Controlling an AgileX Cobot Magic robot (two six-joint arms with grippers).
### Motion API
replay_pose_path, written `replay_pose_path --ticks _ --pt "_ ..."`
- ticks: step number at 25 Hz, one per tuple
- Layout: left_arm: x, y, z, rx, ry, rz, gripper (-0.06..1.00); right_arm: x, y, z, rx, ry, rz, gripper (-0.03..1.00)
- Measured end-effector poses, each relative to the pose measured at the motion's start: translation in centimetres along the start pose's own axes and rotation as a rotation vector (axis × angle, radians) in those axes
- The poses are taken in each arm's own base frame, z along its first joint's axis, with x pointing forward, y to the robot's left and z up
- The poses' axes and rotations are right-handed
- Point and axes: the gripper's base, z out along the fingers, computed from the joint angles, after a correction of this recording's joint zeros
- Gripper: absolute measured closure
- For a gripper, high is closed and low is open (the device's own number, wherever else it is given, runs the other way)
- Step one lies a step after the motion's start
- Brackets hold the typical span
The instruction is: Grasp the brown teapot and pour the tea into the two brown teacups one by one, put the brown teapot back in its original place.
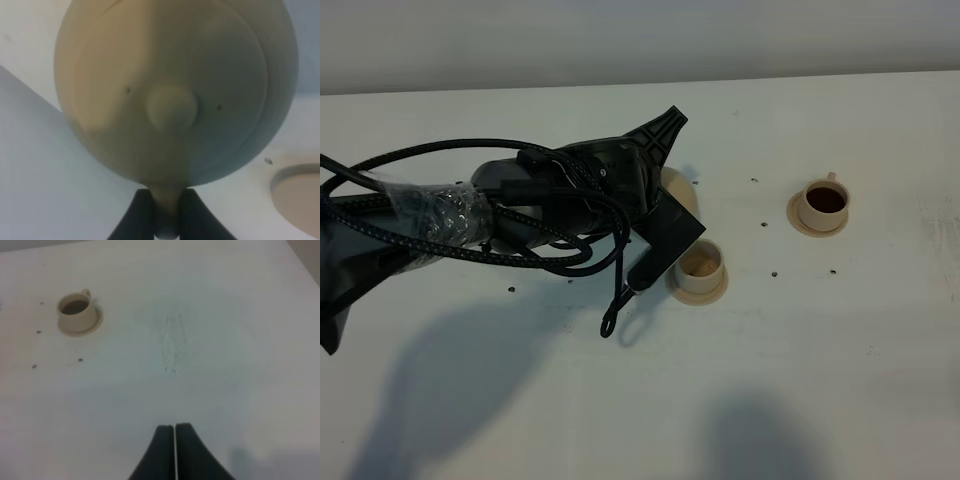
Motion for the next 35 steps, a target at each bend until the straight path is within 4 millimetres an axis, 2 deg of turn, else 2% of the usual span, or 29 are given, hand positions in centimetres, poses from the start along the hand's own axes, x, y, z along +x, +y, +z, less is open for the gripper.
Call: replay_pose_path --ticks 5,14,35 --pt "-0.1 0.1 0.0 -0.013 -0.006 0.007 0.78 0.0 0.0 0.0 0.000 0.000 0.000 0.99" --pt "0.1 0.9 -0.2 -0.091 0.042 0.153 0.78 0.0 0.0 0.0 0.000 0.000 0.000 0.99" --pt "-1.1 1.6 -0.6 -0.153 0.004 0.307 0.78 0.0 0.0 0.0 0.000 0.000 0.000 0.99"
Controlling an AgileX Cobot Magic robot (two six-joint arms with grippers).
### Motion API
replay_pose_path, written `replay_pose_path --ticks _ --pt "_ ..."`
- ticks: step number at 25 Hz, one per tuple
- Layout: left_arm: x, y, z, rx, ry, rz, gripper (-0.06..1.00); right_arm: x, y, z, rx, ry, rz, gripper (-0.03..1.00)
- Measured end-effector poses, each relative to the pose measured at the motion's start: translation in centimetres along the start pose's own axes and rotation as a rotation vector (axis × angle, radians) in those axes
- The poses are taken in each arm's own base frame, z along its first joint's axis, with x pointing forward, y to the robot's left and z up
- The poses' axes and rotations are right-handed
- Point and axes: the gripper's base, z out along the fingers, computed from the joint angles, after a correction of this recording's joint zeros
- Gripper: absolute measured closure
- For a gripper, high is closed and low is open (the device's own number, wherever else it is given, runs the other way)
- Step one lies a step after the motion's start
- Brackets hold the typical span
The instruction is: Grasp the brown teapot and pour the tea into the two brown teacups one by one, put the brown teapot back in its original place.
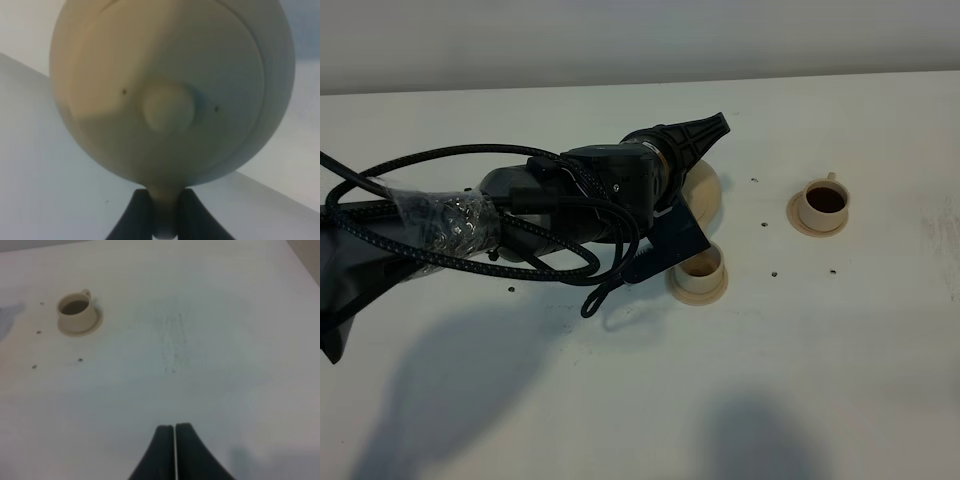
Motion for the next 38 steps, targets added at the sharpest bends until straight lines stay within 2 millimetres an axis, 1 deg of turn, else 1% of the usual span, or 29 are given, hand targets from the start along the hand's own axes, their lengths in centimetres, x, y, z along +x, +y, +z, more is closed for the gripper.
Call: replay_pose_path --ticks 15,38 --pt "0.33 0.19 -0.03 -0.016 0.041 0.113 0.78 0.00 0.00 0.00 0.000 0.000 0.000 0.99" --pt "0.34 0.75 -0.06 -0.076 0.049 0.191 0.79 0.00 0.00 0.00 0.000 0.000 0.000 0.99"
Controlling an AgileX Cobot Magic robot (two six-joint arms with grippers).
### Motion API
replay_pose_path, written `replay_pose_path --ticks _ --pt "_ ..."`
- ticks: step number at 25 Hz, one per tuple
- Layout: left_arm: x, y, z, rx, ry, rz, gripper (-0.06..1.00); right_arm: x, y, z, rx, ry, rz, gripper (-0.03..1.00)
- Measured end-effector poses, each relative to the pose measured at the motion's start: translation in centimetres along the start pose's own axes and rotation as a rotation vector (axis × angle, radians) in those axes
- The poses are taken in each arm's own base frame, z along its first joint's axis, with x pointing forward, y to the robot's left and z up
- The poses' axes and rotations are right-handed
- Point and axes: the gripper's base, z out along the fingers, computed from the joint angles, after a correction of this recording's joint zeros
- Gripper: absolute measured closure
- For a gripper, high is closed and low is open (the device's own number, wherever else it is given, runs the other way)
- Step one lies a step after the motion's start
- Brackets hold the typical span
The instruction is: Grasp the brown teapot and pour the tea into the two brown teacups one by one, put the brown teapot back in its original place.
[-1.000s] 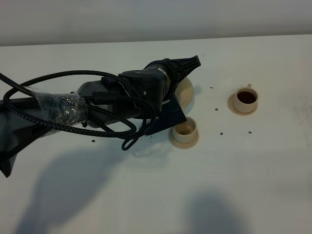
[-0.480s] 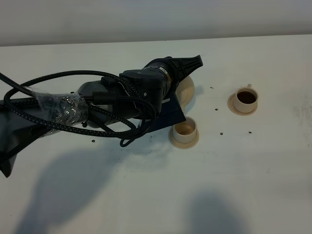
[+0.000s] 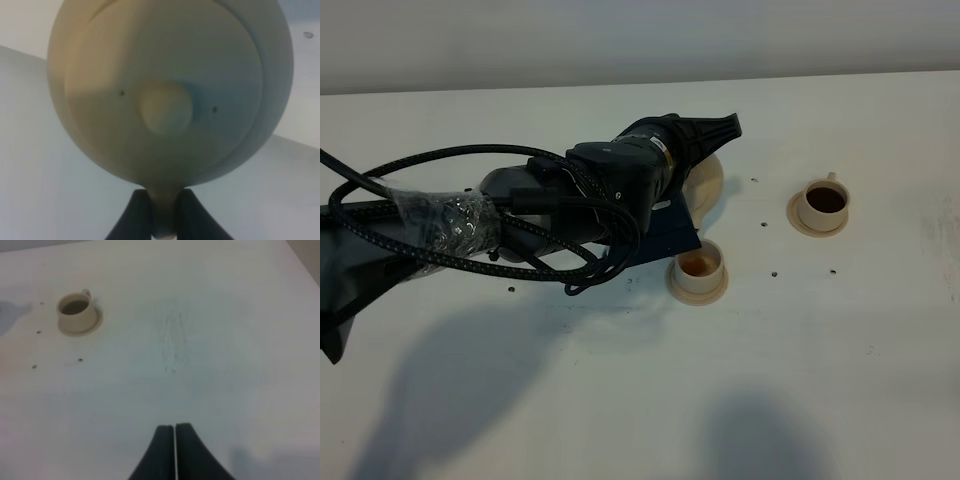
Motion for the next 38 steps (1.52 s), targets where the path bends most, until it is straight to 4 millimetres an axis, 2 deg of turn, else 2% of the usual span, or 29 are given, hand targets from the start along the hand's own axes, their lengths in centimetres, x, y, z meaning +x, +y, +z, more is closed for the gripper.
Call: replay_pose_path --ticks 38 --pt "-0.59 1.01 -0.35 -0.053 -0.008 0.050 0.78 0.00 0.00 0.00 0.000 0.000 0.000 0.99"
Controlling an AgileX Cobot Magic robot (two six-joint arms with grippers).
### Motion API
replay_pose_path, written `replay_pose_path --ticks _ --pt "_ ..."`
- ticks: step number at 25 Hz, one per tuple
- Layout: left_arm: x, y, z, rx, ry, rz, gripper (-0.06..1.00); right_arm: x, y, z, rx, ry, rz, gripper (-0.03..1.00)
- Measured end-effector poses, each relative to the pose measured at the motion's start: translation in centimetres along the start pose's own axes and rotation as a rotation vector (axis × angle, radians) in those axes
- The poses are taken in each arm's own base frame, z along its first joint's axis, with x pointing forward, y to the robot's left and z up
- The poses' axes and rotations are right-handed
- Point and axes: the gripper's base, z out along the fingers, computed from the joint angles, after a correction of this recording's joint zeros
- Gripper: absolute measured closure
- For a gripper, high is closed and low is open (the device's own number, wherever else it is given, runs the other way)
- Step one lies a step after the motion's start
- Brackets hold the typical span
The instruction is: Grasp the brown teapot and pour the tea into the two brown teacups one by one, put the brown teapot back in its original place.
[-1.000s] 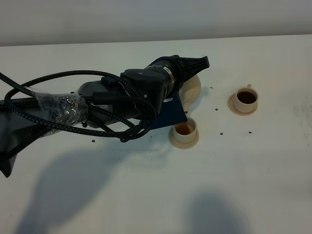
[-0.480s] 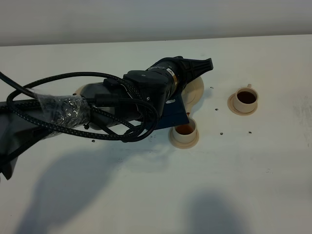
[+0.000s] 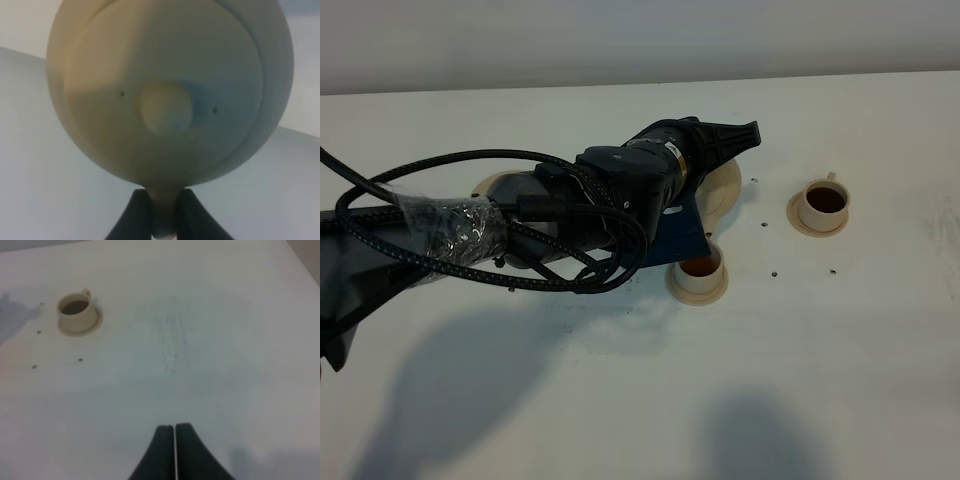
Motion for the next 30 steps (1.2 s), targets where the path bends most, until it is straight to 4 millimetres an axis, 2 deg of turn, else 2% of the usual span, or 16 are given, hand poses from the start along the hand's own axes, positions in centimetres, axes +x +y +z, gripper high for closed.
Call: replay_pose_path --ticks 30 --pt "-0.33 0.48 -0.25 -0.006 0.005 0.039 0.78 0.00 0.00 0.00 0.000 0.000 0.000 0.99"
